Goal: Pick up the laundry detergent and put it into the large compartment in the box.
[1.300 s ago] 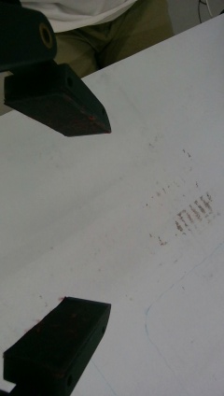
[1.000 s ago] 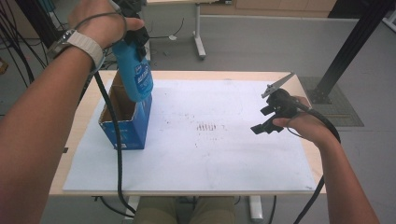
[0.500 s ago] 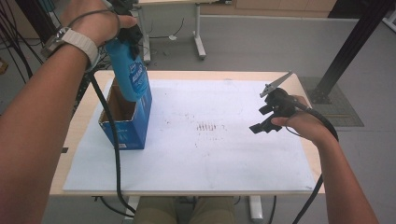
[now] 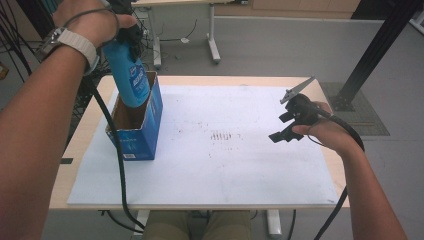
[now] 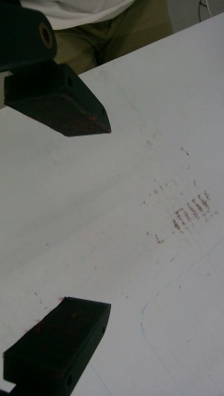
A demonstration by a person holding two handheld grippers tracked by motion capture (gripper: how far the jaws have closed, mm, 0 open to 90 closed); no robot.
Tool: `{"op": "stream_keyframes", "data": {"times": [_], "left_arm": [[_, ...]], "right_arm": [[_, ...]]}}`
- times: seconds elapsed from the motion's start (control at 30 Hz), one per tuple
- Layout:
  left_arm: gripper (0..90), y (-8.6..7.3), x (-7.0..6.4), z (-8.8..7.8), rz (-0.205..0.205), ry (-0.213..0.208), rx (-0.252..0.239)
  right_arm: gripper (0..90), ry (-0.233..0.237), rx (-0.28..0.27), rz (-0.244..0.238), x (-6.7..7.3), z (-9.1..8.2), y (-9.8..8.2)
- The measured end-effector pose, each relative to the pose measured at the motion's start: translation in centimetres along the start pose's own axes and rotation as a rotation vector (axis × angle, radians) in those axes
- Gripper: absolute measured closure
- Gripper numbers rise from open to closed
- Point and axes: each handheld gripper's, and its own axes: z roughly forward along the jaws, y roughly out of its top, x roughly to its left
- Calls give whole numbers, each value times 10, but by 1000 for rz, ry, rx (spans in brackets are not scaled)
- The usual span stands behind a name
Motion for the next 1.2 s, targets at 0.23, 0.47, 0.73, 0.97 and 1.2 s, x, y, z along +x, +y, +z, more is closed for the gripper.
{"op": "stream_keyframes", "data": {"times": [0.23,0.47,0.73,0.97,1.2], "left_arm": [[377,2,3,7,-16,11,5],[377,3,10,13,-30,9,12],[377,2,15,19,-48,24,7],[377,2,18,27,-56,21,3],[377,3,20,34,-58,19,2]], "right_arm": [[120,7,3,-1,-3,3,1],[120,12,7,2,-5,7,1],[120,12,17,0,-5,9,4],[120,14,20,-2,-6,11,6],[120,15,22,5,-6,12,6]]}}
